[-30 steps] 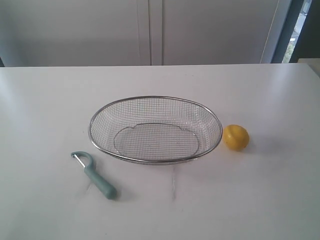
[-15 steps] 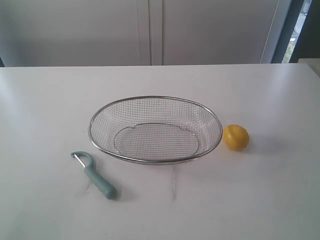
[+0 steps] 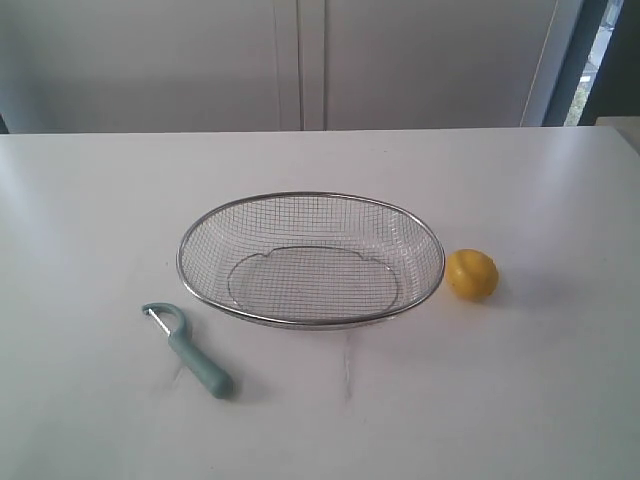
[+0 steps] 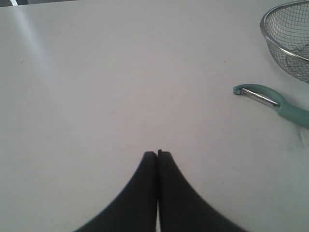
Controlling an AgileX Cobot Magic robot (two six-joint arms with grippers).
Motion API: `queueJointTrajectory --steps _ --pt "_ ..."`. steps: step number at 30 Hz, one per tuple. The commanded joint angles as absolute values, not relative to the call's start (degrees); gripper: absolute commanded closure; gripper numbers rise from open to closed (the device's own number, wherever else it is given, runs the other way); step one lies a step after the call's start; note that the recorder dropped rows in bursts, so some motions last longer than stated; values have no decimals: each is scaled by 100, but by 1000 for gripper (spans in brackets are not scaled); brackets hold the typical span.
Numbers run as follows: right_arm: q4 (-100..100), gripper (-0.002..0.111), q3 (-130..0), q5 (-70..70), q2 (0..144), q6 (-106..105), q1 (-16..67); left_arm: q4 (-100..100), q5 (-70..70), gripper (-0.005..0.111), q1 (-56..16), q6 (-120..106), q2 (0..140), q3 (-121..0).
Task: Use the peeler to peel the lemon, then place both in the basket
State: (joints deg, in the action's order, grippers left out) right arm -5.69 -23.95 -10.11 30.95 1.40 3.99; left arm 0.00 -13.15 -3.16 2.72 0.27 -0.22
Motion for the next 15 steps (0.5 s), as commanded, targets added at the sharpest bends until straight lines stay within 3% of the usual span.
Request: queueJointTrajectory --steps 1,15 --pt "-537 108 -2770 -1676 3461 -257 425 0 -1325 107 -297 271 0 0" --pt "-537 108 -4133 -3085 4767 -1236 425 0 -1325 107 -297 271 0 0"
